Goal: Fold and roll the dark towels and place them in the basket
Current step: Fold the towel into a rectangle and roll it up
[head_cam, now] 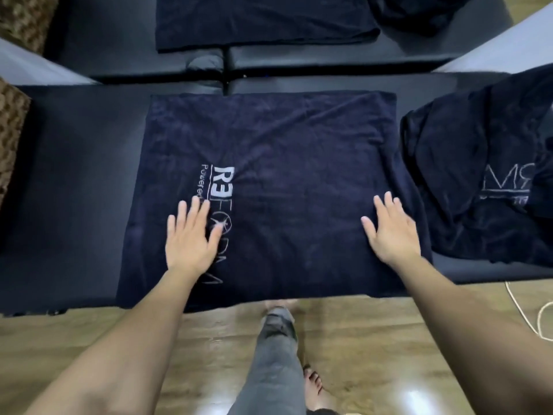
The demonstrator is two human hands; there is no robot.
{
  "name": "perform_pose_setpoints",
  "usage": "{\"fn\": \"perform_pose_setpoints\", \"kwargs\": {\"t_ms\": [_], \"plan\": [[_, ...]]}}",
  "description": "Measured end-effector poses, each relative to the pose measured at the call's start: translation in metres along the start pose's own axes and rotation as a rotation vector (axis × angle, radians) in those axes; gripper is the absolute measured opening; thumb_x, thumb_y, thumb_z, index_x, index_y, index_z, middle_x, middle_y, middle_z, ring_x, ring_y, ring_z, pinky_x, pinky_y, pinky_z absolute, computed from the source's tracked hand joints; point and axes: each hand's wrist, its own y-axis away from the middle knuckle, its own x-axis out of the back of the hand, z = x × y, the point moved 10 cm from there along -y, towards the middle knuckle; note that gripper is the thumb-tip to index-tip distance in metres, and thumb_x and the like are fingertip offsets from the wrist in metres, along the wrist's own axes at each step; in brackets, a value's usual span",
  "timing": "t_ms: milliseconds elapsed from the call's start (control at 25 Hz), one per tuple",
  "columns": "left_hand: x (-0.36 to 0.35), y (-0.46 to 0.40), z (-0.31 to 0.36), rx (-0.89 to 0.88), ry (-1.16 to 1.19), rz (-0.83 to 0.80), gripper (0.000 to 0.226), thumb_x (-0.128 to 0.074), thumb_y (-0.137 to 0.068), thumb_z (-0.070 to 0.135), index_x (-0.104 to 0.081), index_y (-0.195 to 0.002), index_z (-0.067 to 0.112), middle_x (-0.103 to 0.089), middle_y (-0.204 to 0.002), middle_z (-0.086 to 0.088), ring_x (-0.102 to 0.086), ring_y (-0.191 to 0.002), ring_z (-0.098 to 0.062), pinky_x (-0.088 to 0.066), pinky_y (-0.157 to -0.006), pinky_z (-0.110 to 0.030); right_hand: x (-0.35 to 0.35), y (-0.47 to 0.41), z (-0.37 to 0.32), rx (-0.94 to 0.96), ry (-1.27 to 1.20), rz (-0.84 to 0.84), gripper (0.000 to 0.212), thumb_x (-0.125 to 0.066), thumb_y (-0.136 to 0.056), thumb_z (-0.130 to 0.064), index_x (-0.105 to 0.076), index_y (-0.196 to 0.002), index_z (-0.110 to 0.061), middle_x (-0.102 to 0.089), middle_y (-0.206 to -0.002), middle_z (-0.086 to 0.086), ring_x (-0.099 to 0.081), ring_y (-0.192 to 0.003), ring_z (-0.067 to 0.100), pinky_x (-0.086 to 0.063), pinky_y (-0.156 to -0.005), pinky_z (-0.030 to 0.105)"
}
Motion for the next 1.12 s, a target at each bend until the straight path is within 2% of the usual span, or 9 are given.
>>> {"fn": "perform_pose_setpoints", "kwargs": {"t_ms": [160, 280, 360, 480, 680, 760, 840, 1000, 1120], "plan": [[-0.002, 0.019, -0.010, 0.164, 0.081, -0.057, 0.072, -0.026, -0.103, 0.057, -0.014, -0.162, 0.017, -0.004, -0.170, -0.001, 0.004, -0.156, -0.025, -0.005, -0.125, -0.054, 0.002, 0.020, 0.015, -0.105, -0.066, -0.001, 0.068, -0.032, -0.104, -0.052, -0.026, -0.157, -0.010, -0.012, -0.168, 0.013, -0.008, -0.154, 0.032, -0.019, -0.121, 0.049], [0.013, 0.017, 0.047, -0.054, 0.040, 0.015, 0.069, -0.033, -0.103, 0.052, -0.022, -0.159, 0.013, -0.013, -0.169, -0.003, -0.003, -0.156, -0.028, -0.010, -0.125, -0.052, -0.001, 0.036, 0.016, -0.062, -0.018, -0.049, 0.066, -0.028, -0.105, -0.053, -0.022, -0.159, -0.016, -0.009, -0.169, 0.006, -0.004, -0.155, 0.029, -0.018, -0.122, 0.048], [0.004, 0.016, 0.080, -0.180, 0.003, -0.018, 0.068, -0.033, -0.104, 0.053, -0.021, -0.160, 0.018, -0.012, -0.169, 0.001, -0.001, -0.157, -0.024, -0.007, -0.126, -0.049, -0.007, 0.041, 0.031, -0.097, -0.057, -0.092, 0.065, -0.025, -0.105, -0.053, -0.016, -0.161, -0.020, -0.004, -0.170, -0.002, 0.001, -0.156, 0.024, -0.015, -0.123, 0.047], [-0.015, 0.009, 0.082, -0.116, -0.002, -0.093, 0.070, -0.027, -0.103, 0.057, -0.014, -0.162, 0.022, -0.004, -0.170, 0.006, 0.002, -0.157, -0.021, -0.003, -0.126, -0.047, -0.006, 0.034, 0.047, -0.156, -0.129, -0.136, 0.065, -0.024, -0.105, -0.053, -0.012, -0.162, -0.023, 0.002, -0.170, -0.008, 0.003, -0.156, 0.024, -0.011, -0.124, 0.048], [-0.013, 0.017, 0.091, -0.133, 0.021, -0.086, 0.070, -0.031, -0.104, 0.055, -0.016, -0.161, 0.018, -0.007, -0.170, 0.000, 0.002, -0.157, -0.025, -0.004, -0.126, -0.049, -0.016, 0.063, 0.022, -0.029, -0.008, -0.043, 0.068, -0.027, -0.104, -0.054, -0.014, -0.160, -0.018, 0.001, -0.169, 0.008, 0.000, -0.155, 0.028, -0.015, -0.123, 0.048], [-0.015, 0.029, 0.097, -0.152, 0.067, -0.082, 0.067, -0.032, -0.105, 0.052, -0.022, -0.160, 0.017, -0.010, -0.170, -0.001, 0.000, -0.156, -0.026, -0.004, -0.126, -0.048, -0.031, 0.090, 0.015, 0.015, -0.036, -0.004, 0.066, -0.033, -0.104, -0.053, -0.020, -0.160, -0.019, -0.005, -0.169, 0.009, -0.007, -0.155, 0.029, -0.020, -0.119, 0.048], [-0.017, 0.045, 0.089, -0.144, 0.119, -0.034, 0.063, -0.034, -0.105, 0.048, -0.028, -0.158, 0.015, -0.016, -0.169, -0.002, -0.004, -0.156, -0.026, -0.007, -0.126, -0.048, -0.039, 0.112, 0.024, -0.014, -0.113, 0.082, 0.063, -0.045, -0.102, -0.051, -0.035, -0.155, -0.020, -0.020, -0.166, 0.012, -0.021, -0.150, 0.033, -0.028, -0.113, 0.051], [-0.020, 0.099, 0.042, -0.046, 0.158, 0.148, 0.055, -0.043, -0.105, 0.036, -0.040, -0.152, 0.008, -0.029, -0.164, -0.009, -0.017, -0.153, -0.032, -0.013, -0.125, -0.051, -0.044, 0.152, 0.056, -0.079, -0.195, 0.311, 0.051, -0.060, -0.097, -0.045, -0.055, -0.140, -0.017, -0.045, -0.144, 0.014, -0.045, -0.121, 0.040, -0.037, -0.096, 0.053], [-0.028, 0.148, 0.021, -0.003, 0.209, 0.247, 0.048, -0.049, -0.104, 0.030, -0.047, -0.146, 0.007, -0.037, -0.159, -0.011, -0.025, -0.149, -0.033, -0.016, -0.124, -0.047, -0.056, 0.173, 0.057, -0.069, -0.304, 0.374, 0.045, -0.061, -0.097, -0.039, -0.057, -0.135, -0.015, -0.049, -0.127, 0.013, -0.047, -0.105, 0.036, -0.039, -0.091, 0.049]]}}
